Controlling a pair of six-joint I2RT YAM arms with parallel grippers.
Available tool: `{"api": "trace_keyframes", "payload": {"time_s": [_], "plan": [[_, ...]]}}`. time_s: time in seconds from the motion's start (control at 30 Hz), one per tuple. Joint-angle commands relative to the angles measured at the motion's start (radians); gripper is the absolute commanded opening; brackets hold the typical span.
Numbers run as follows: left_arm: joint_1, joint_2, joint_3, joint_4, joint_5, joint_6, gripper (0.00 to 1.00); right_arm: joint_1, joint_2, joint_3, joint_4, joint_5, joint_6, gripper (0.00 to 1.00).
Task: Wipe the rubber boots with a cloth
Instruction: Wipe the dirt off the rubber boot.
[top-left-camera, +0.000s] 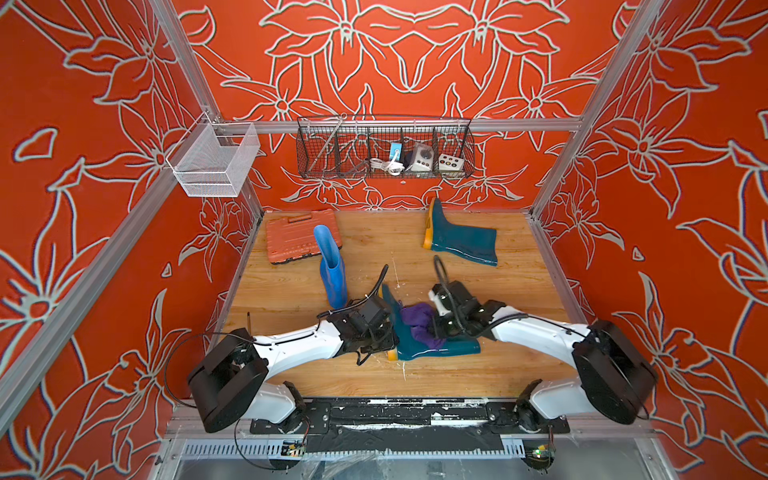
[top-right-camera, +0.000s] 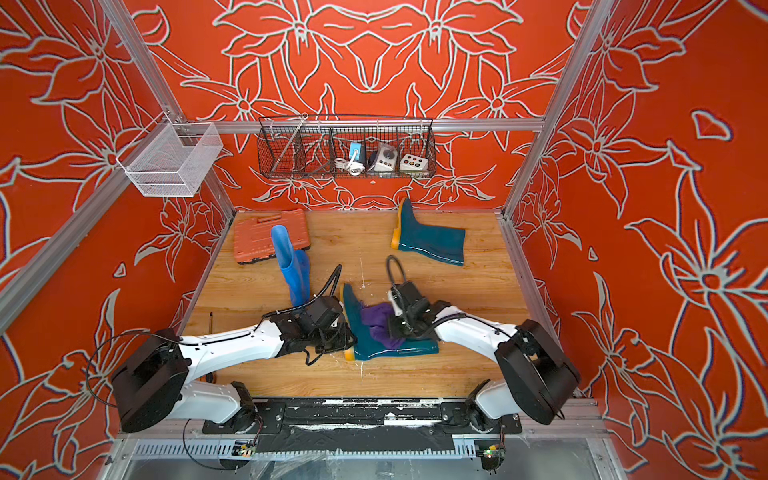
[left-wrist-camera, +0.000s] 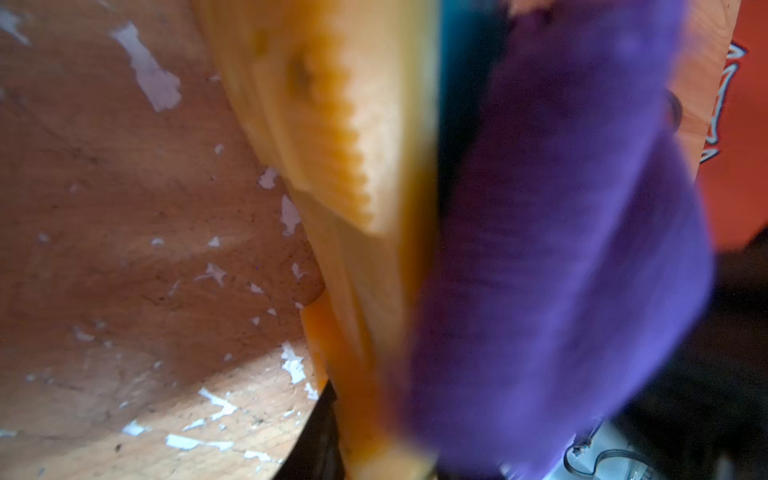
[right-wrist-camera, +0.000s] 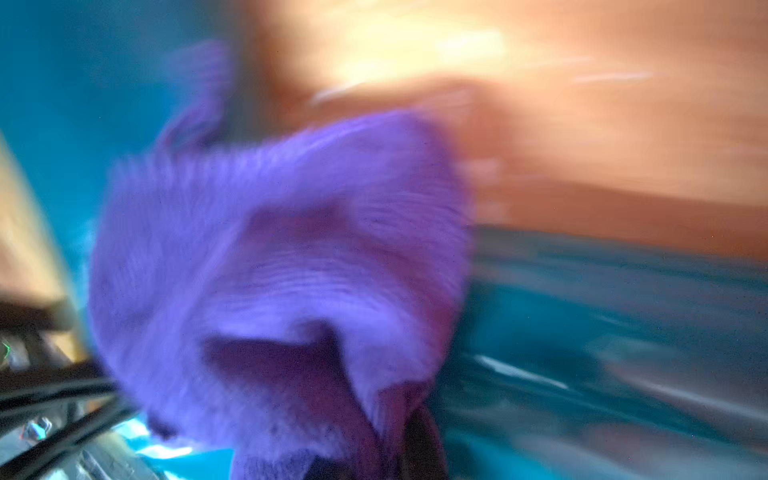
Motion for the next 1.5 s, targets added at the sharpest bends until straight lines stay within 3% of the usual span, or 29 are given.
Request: {"api": "trace_keyframes", "payload": {"time_s": [0.0,0.13,0.23,0.37,0.47,0.63,0.77,0.87,1.0,1.1,1.23,1.37,1.47], "plan": [[0.011,-0.005,-0.007,0.007,0.011,0.011,0.0,-0.166,-0.105,-0.076,-0.099,-0.027,-0.05,0.0],[0.016,-0.022,-0.012,0.003,0.014,0.019,0.0,-0.145,-0.193,-0.04,-0.138,-0.061,-0.022,0.0],[0.019,-0.022,-0.012,0.008,0.019,0.021,0.0,0.041,-0.19,0.023,-0.121,0.043,0.04,0.0],[0.022,-0.013,-0.004,0.012,0.03,0.025,0.0,0.295,-0.029,0.139,-0.044,0.085,0.107,0.0],[0.025,-0.01,-0.004,0.013,0.032,0.025,0.0,0.386,0.121,0.212,-0.013,0.069,0.113,0.0],[0.03,-0.02,-0.018,0.015,0.04,0.024,0.0,0.323,0.157,0.189,-0.068,0.106,0.061,0.0],[0.036,-0.039,-0.034,0.014,0.042,0.027,0.0,0.063,0.042,0.024,-0.06,0.04,0.02,0.0],[0.039,-0.042,-0.036,0.018,0.047,0.03,0.0,-0.024,-0.024,-0.01,-0.116,0.038,-0.018,0.0],[0.041,-0.034,-0.036,0.035,0.055,0.026,0.0,0.048,-0.062,0.022,-0.105,0.022,0.037,0.0],[0.041,-0.026,-0.034,0.045,0.066,0.021,0.0,0.239,-0.03,0.113,-0.092,0.115,0.08,0.0],[0.043,-0.026,-0.033,0.034,0.057,0.025,0.0,0.418,0.106,0.225,-0.03,0.114,0.114,0.0],[0.051,-0.036,-0.033,0.025,0.059,0.028,0.0,0.398,0.148,0.224,-0.087,0.174,0.071,0.0],[0.058,-0.045,-0.032,0.007,0.06,0.04,0.0,0.227,0.066,0.117,-0.107,0.134,0.042,0.0]]}}
